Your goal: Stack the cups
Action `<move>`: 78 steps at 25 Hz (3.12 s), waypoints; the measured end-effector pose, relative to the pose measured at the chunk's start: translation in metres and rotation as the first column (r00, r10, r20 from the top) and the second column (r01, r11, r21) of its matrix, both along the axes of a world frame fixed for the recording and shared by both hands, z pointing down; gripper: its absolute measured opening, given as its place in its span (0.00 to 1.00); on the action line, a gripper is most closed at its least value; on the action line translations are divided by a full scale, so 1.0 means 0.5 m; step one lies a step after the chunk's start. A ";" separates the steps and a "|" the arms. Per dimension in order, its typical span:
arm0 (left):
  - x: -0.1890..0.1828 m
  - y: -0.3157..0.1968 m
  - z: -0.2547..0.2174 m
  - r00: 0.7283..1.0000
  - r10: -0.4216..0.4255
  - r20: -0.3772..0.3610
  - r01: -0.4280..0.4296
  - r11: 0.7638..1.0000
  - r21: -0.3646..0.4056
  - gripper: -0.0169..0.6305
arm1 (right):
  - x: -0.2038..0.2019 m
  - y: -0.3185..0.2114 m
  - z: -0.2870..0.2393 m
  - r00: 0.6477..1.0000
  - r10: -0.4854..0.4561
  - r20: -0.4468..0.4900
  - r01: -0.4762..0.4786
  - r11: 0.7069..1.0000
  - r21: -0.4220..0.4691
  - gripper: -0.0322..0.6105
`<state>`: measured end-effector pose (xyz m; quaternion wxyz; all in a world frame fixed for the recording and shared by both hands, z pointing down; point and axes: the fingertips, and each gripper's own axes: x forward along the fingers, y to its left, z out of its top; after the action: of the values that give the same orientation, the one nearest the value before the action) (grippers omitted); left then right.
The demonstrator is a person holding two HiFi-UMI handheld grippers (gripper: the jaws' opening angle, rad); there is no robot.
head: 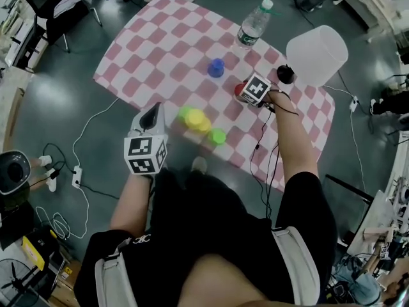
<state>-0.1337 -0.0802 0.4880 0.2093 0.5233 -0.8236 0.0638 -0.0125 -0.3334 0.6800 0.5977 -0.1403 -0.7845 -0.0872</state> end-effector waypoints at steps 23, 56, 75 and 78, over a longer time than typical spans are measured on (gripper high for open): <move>0.008 -0.010 -0.085 0.963 0.266 0.047 -0.270 0.956 0.118 0.02 | 0.082 0.239 -0.227 0.999 -0.041 0.031 0.037 0.993 0.113 0.50; -0.025 0.065 -0.049 0.945 0.326 0.019 -0.326 0.942 0.074 0.02 | 0.070 0.338 -0.086 0.998 0.061 -0.006 -0.060 0.993 0.104 0.50; 0.004 0.020 -0.073 0.928 0.370 0.050 -0.373 0.922 0.102 0.02 | 0.030 0.317 -0.283 0.797 0.345 0.496 -0.359 0.931 -0.070 0.53; 0.012 0.002 -0.085 0.925 0.375 0.067 -0.380 0.917 0.118 0.02 | 0.024 0.301 -0.364 0.639 0.392 0.662 -0.459 0.885 -0.081 0.53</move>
<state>-0.1276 -0.0791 0.4454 0.1411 0.6832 -0.7138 0.0609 -0.0006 -0.1827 0.4979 0.2898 0.1172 -0.9495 -0.0251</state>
